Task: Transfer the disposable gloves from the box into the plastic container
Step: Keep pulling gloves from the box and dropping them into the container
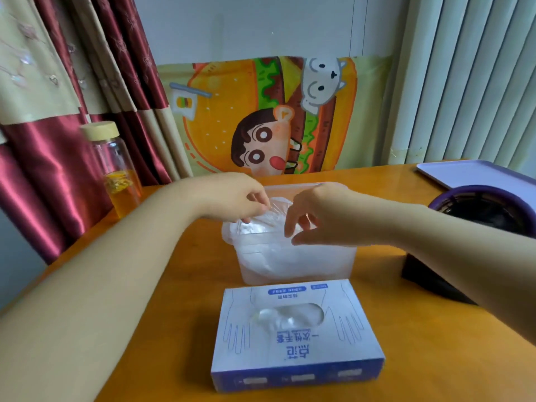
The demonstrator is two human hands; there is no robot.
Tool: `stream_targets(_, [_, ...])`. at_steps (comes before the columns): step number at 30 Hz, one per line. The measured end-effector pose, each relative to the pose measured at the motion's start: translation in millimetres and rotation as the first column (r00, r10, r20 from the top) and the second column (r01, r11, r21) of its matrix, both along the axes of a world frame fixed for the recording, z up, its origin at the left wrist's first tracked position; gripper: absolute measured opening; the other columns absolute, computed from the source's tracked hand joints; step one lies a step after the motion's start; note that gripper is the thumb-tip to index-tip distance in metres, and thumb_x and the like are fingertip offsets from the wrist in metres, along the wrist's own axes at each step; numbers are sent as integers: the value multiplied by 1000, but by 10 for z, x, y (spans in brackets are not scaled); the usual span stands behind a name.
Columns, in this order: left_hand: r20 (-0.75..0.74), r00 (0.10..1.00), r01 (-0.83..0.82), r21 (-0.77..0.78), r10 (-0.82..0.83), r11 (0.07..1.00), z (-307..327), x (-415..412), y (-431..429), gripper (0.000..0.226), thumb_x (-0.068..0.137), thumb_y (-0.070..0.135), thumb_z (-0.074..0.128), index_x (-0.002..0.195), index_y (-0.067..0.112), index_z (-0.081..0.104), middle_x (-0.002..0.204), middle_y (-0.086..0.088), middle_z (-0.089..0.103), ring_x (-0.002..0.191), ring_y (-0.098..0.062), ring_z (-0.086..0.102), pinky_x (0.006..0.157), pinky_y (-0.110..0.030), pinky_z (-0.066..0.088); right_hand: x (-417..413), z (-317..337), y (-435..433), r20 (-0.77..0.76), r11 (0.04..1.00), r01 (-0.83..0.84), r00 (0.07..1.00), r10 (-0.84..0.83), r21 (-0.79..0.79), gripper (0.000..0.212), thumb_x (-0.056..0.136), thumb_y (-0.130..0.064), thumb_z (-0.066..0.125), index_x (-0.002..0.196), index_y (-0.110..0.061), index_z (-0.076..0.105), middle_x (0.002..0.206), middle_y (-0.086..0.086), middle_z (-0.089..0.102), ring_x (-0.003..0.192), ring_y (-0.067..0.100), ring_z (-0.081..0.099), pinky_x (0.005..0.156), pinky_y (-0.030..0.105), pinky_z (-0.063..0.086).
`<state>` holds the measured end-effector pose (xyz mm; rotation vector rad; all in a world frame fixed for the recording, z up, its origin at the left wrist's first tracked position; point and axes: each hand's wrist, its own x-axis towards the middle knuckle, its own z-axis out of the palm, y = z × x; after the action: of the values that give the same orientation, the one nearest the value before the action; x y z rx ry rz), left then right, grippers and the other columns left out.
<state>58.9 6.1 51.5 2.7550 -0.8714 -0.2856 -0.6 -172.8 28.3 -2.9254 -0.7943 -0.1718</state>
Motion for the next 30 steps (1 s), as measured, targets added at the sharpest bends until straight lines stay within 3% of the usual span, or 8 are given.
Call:
stream_targets(3, [-368, 925, 6, -232, -93, 973, -199, -248, 162, 12, 93, 27, 60, 105, 29, 63, 105, 9, 65, 92, -3, 68, 87, -27, 55, -259, -243, 128, -245, 984, -149, 962, 122, -97, 21, 92, -28, 60, 111, -33, 66, 87, -20, 56, 74, -1, 51, 65, 5, 37])
stream_targets(5, [-451, 886, 63, -112, -108, 992, -376, -382, 205, 24, 87, 30, 67, 110, 34, 59, 113, 13, 61, 104, -4, 63, 95, -27, 50, -329, -445, 162, -334, 968, -182, 935, 117, -173, 32, 93, -24, 57, 123, -34, 59, 111, -10, 58, 92, 3, 50, 75, 9, 35])
stream_targets(8, [-384, 919, 160, 165, -86, 973, -657, -493, 195, 79, 78, 42, 74, 145, 34, 33, 148, 13, 37, 136, -10, 36, 114, -32, 31, -281, -631, 156, -353, 966, -169, 931, 91, -197, 44, 93, -22, 58, 134, -37, 50, 118, -5, 49, 98, 7, 45, 80, 16, 33])
stream_targets(11, [-347, 930, 210, 232, -121, 950, -847, -532, 186, 103, 72, 47, 78, 152, 36, 13, 157, 13, 18, 142, -14, 24, 116, -34, 24, -209, -731, 184, -294, 969, -160, 951, 100, -189, 44, 91, -25, 61, 132, -37, 52, 106, -7, 44, 91, 8, 43, 74, 16, 29])
stream_targets(15, [-348, 930, 215, 240, -123, 947, -903, -504, 190, 102, 71, 49, 78, 150, 33, 16, 154, 9, 23, 140, -18, 29, 114, -37, 30, -180, -888, 236, -225, 981, -178, 962, 157, -74, 27, 88, -21, 64, 114, -27, 68, 115, -7, 58, 90, 6, 46, 65, 7, 28])
stream_targets(20, [-331, 935, 212, 239, -125, 948, -946, -504, 217, 101, 72, 49, 77, 150, 32, 16, 154, 10, 22, 140, -18, 27, 114, -37, 28, -236, -946, 214, -152, 981, -192, 969, 193, 22, 15, 90, -20, 60, 98, -20, 72, 104, -10, 60, 83, 3, 52, 60, 5, 30])
stream_targets(25, [-333, 934, 210, 230, -126, 950, -914, -520, 183, 88, 76, 46, 76, 147, 28, 26, 148, 7, 34, 132, -18, 39, 106, -28, 36, -261, -779, 289, -42, 985, -152, 987, 156, 79, 15, 92, -24, 58, 100, -17, 69, 97, -4, 54, 78, 10, 48, 67, 22, 42])
stream_targets(30, [-308, 943, 202, 231, -125, 952, -959, -508, 206, 89, 75, 50, 75, 146, 27, 25, 148, 6, 35, 131, -18, 39, 106, -30, 37, -247, -762, 358, -58, 988, -148, 987, 151, 51, 22, 96, -29, 53, 110, -17, 64, 101, -7, 50, 78, 11, 47, 69, 22, 41])
